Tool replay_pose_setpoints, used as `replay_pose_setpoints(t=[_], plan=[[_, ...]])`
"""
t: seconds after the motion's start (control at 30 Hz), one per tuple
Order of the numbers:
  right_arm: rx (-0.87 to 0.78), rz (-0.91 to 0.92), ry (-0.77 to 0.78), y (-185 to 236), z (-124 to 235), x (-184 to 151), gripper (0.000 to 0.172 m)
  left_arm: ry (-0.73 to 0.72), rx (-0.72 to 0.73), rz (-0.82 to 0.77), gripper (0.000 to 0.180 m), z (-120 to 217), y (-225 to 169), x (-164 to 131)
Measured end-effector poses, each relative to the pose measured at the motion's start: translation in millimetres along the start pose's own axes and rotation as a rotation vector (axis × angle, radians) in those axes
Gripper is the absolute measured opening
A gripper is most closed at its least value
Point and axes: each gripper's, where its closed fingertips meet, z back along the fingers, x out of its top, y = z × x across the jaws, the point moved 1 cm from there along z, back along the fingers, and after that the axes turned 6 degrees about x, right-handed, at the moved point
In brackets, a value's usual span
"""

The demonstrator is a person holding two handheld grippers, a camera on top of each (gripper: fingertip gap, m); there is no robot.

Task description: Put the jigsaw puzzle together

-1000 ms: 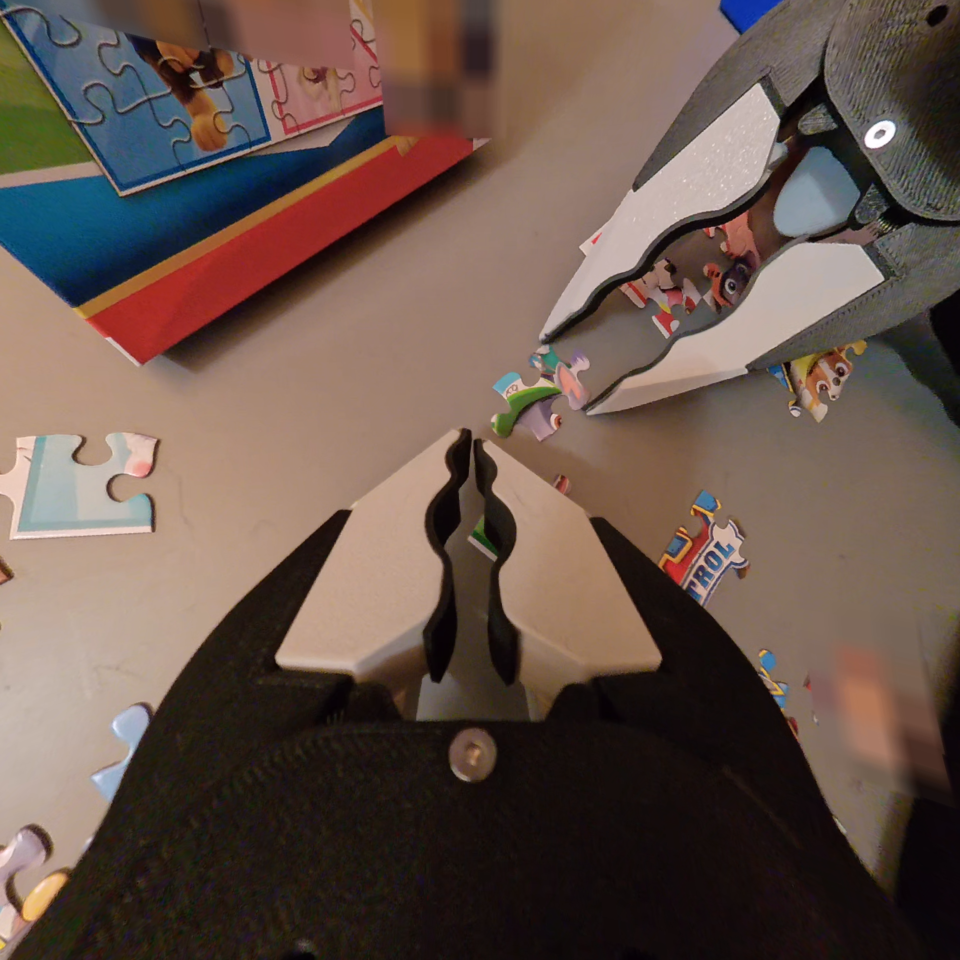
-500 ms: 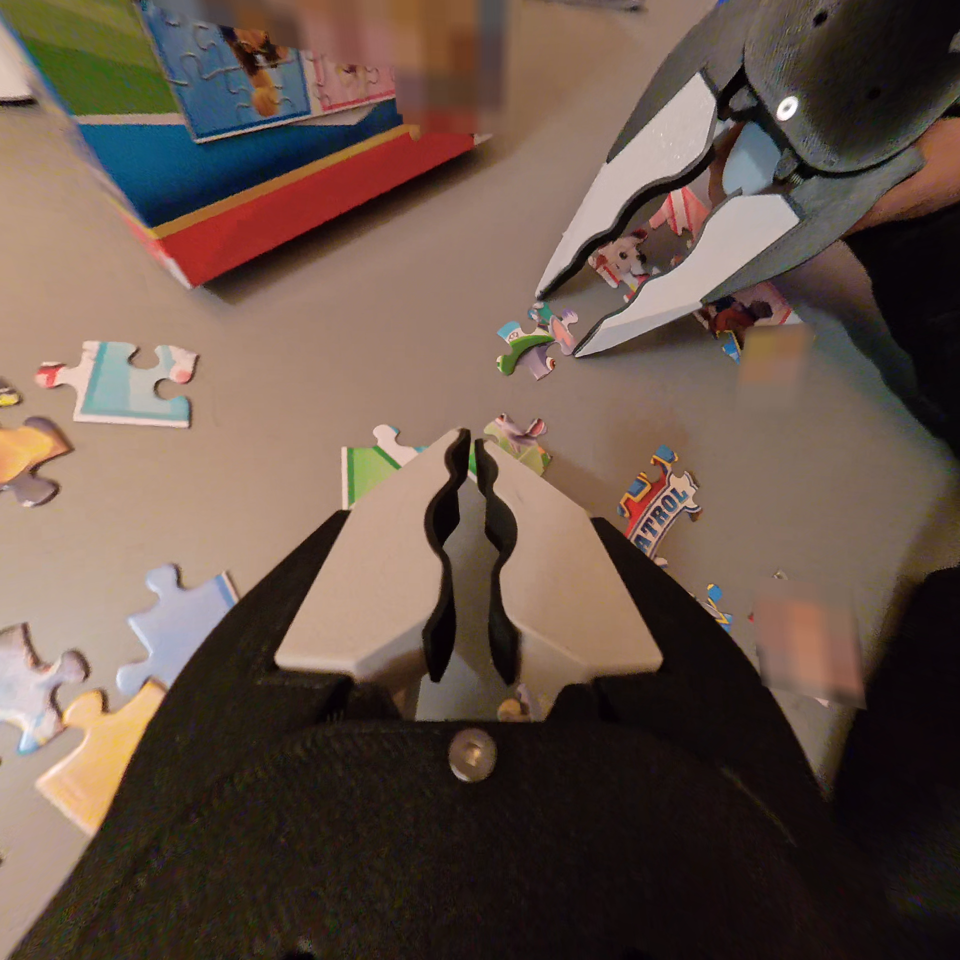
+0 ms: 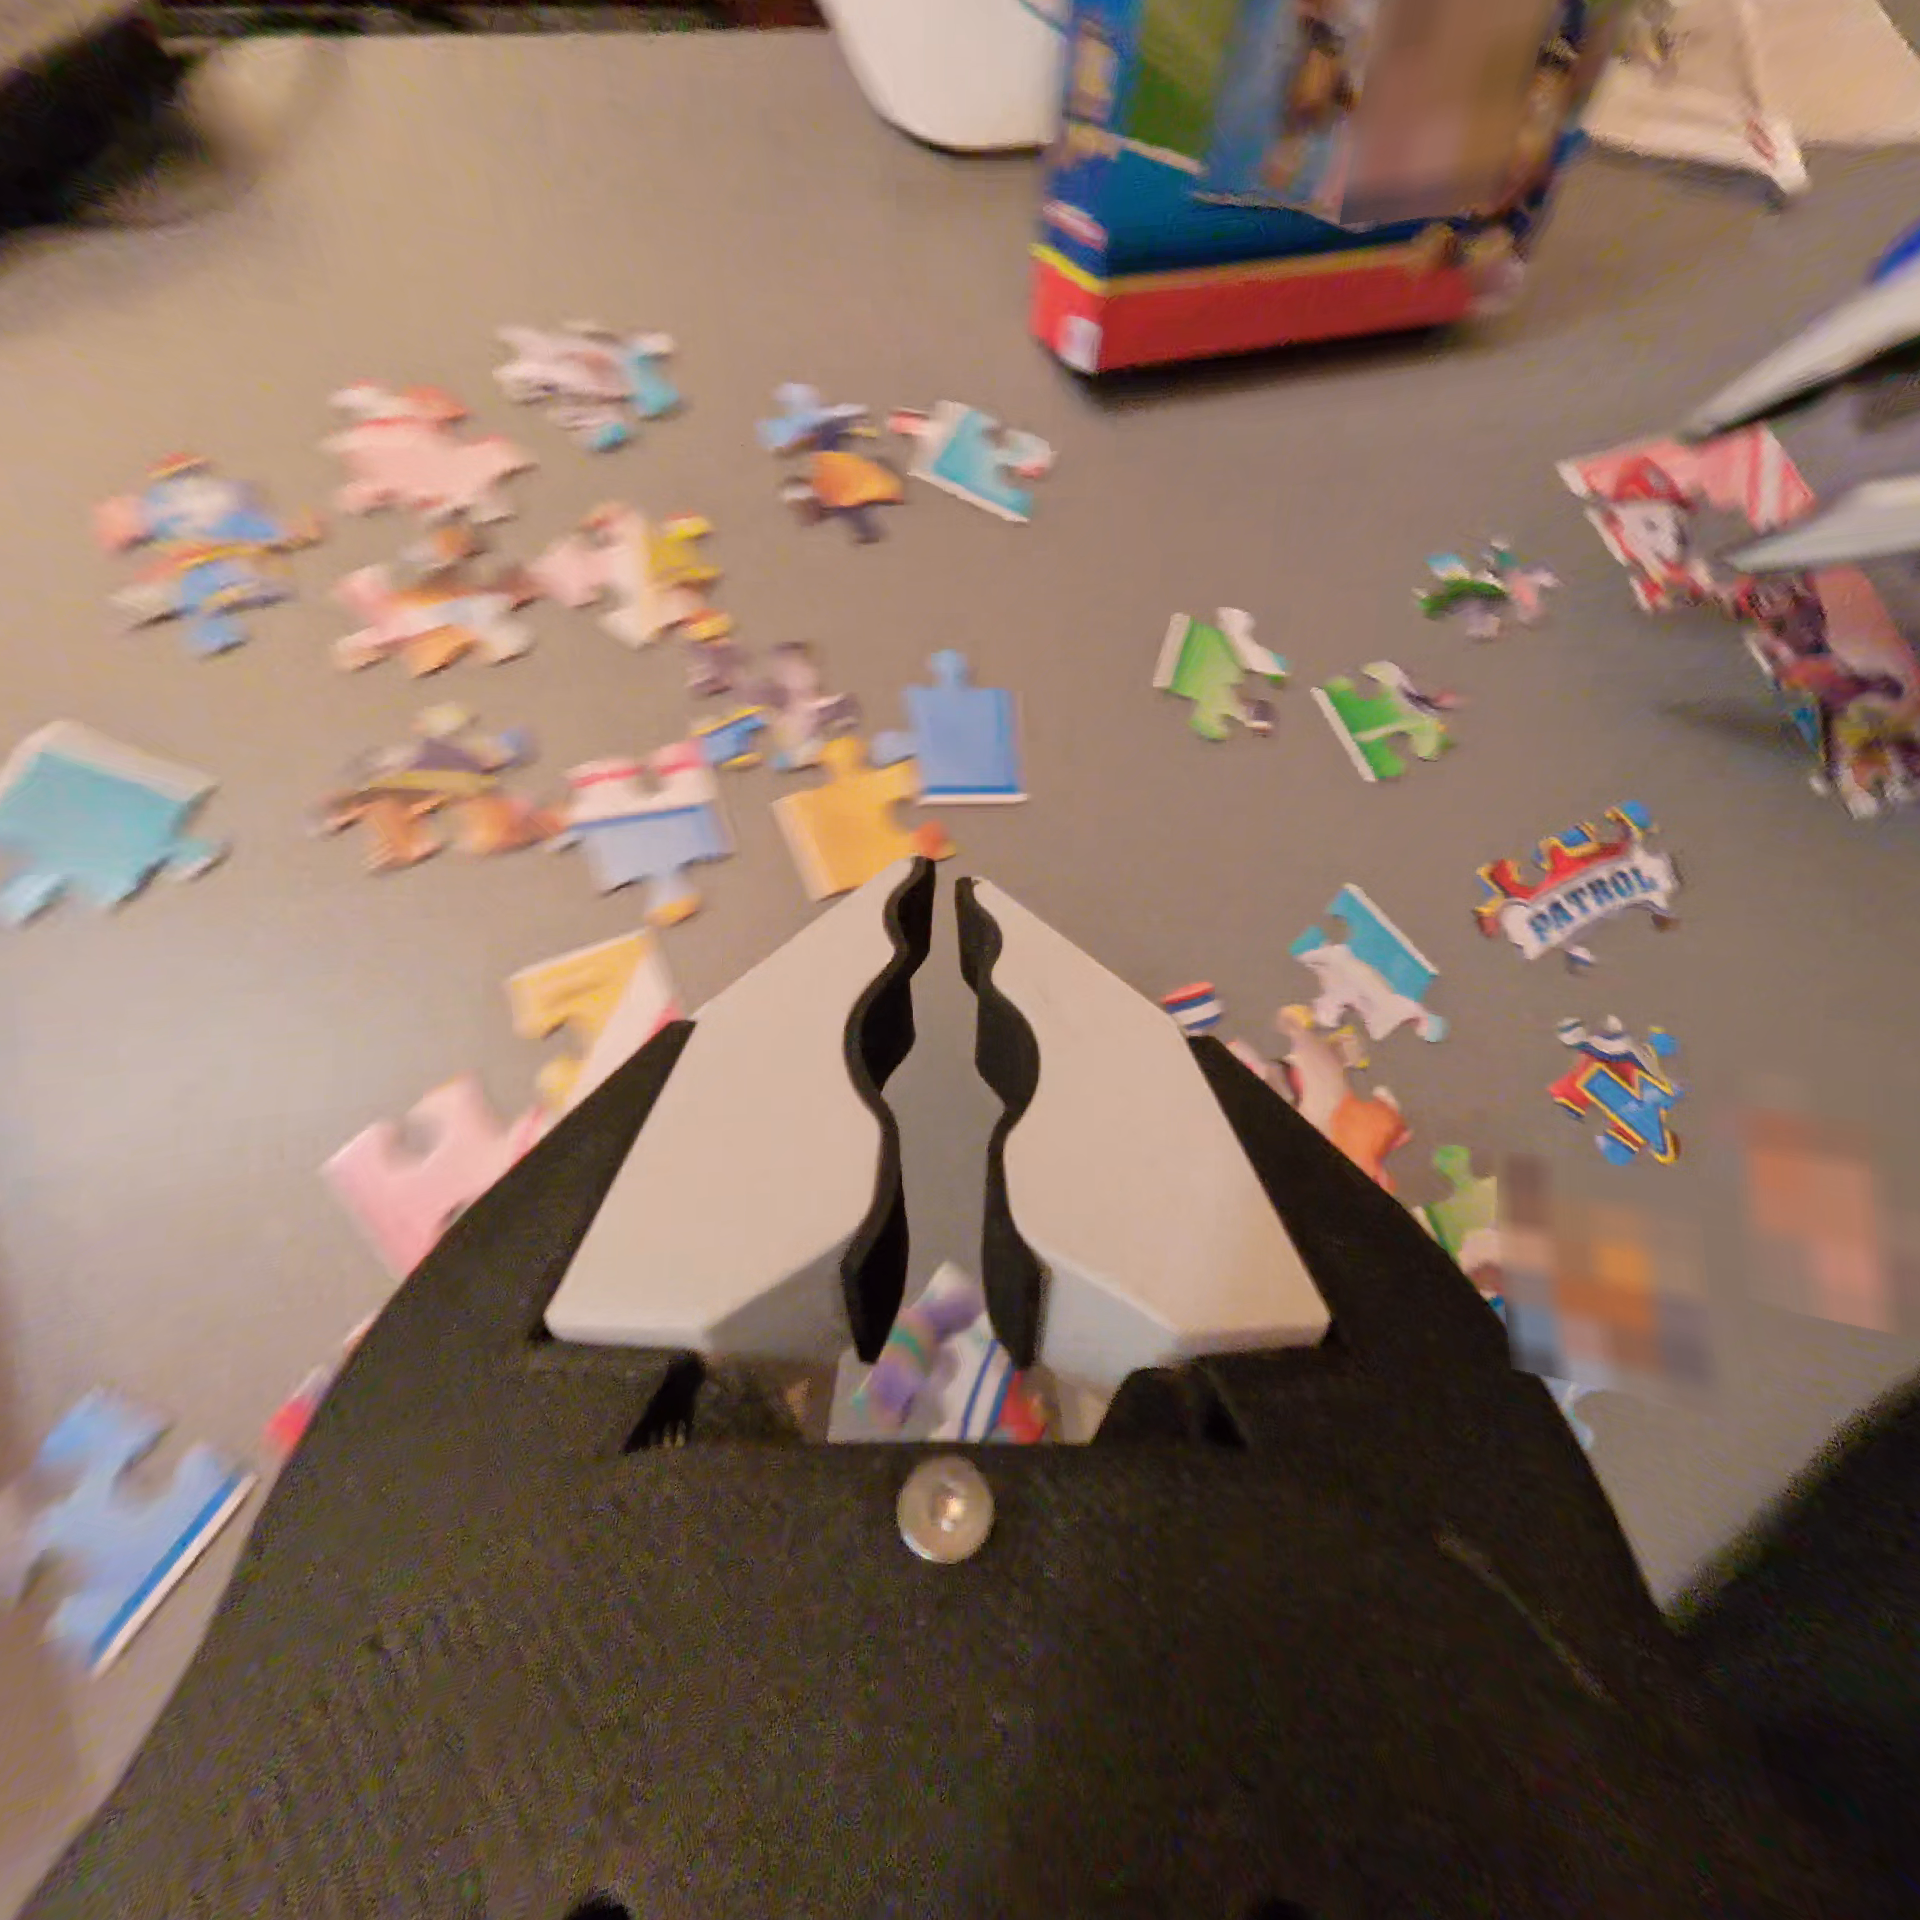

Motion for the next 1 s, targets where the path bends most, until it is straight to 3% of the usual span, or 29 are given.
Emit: replay_pose_setpoints(t=[0.13, 0.27, 0.37, 0.6, 0.8, 1.0], plan=[[-0.060, -0.022, -0.104, 25.6, 9.0, 6.8, 0.030, -0.068, 0.149, 0.146, 0.003, 51.1, 60.9, -13.5], [-0.063, -0.138, -0.290, 51.5, 9.4, 14.1, 0.027, -0.066, 0.257, 0.152, 0.005, 76.2, 85.8, -38.4], [-0.082, -0.206, -0.399, 65.8, 11.3, 17.0, 0.026, -0.052, 0.231, 0.154, 0.006, 78.0, 83.4, -51.5], [-0.195, -0.209, -0.470, 71.9, 31.2, 21.4, 0.024, -0.046, 0.214, 0.077, 0.015, 83.5, 75.7, -56.8], [-0.279, -0.189, -0.482, 65.2, 42.9, 20.1, 0.018, -0.048, 0.124, 0.118, 0.040, 83.9, 54.6, -61.9], [-0.327, -0.147, -0.427, 65.5, 44.7, 4.3, 0.015, -0.035, 0.102, 0.112, 0.045, 80.3, 34.3, -60.4]])
